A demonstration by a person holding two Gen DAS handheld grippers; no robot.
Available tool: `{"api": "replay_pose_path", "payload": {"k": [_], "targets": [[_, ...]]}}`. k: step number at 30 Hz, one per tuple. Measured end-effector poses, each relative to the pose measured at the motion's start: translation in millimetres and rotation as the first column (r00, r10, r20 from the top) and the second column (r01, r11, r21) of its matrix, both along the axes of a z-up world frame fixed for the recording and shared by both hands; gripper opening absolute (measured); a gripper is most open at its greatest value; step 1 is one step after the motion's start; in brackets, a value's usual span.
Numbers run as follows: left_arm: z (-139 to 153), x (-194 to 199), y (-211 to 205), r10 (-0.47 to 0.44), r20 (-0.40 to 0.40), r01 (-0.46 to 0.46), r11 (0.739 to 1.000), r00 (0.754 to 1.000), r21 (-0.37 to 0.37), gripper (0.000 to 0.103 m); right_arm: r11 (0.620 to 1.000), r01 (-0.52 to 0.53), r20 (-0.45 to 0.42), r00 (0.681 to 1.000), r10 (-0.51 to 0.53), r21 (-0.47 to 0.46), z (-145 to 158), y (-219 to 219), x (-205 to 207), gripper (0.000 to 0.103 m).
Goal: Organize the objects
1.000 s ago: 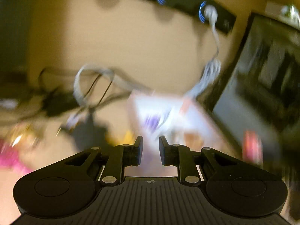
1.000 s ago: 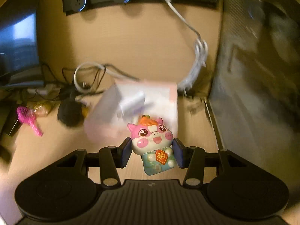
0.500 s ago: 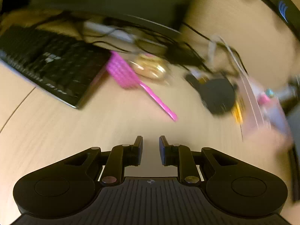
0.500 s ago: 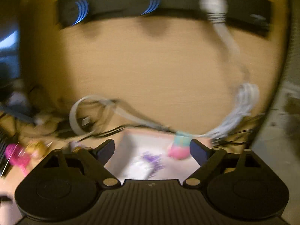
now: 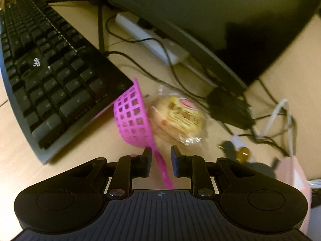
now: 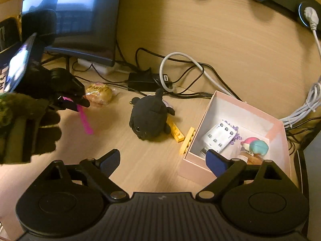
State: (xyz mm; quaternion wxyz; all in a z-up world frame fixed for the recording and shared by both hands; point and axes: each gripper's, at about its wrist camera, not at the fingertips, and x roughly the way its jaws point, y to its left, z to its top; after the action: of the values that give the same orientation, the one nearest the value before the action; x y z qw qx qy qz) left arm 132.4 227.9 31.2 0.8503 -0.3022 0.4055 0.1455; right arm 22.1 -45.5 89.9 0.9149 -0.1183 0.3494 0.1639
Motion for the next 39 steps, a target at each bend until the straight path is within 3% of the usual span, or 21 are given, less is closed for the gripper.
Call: {"api": "replay_pose_path", "payload": {"k": [4,7,13,17,21,22,23,24,29,34,39], "targets": [[-5,-9,9,-0.048,0.021,0.049,0.998,0.999,-0.045,0.012,1.0,0.01,-0.012,1.0,-0.01,0.025,4,11,14,0.095],[-3,-37,12,-0.158,0.029,0.159,0.987,0.987,-0.037,0.01,0.998,-0.006,-0.029,1.0,0.008,0.065,2,29,36,0.095],[5,-113,14,-0.386,0.013,0.385,0.922,0.922,0.031,0.01,0.993,-0.077,-0.039,0.996,0.08,0.089,-13,101,83,0.097],[3,-144,32,-0.432,0.01,0.432,0.901,0.902,-0.038,0.01,0.991,-0.118,-0.036,0.992,0.12,0.071,-33,160,116,0.098],[8,-161,43,-0.465,0.035,0.466,0.884,0.885,-0.028,0.01,0.991,-0.127,-0.062,0.99,0.129,0.032,-52,202,141,0.098],[9,-161,44,-0.472,0.036,0.473,0.881,0.881,-0.028,0.01,0.99,-0.137,-0.083,0.987,0.14,0.032,-55,208,144,0.094],[9,-161,45,-0.48,0.034,0.481,0.876,0.876,-0.028,0.01,0.99,-0.142,-0.098,0.985,0.143,0.018,-58,212,145,0.08],[9,-161,46,-0.484,0.035,0.484,0.875,0.875,-0.023,0.01,0.99,-0.139,-0.092,0.986,0.137,-0.014,-58,216,142,0.075],[11,-157,51,-0.47,0.058,0.472,0.881,0.881,-0.025,0.01,0.989,-0.149,-0.119,0.982,0.146,-0.021,-49,196,110,0.069],[15,-151,31,-0.526,0.068,0.526,0.85,0.848,0.019,0.01,0.992,-0.126,-0.155,0.98,0.122,-0.016,-44,152,55,0.069],[9,-145,-1,-0.568,0.04,0.568,0.823,0.822,0.014,0.01,0.997,-0.058,-0.171,0.984,0.049,-0.046,-42,98,-1,0.069]]}}
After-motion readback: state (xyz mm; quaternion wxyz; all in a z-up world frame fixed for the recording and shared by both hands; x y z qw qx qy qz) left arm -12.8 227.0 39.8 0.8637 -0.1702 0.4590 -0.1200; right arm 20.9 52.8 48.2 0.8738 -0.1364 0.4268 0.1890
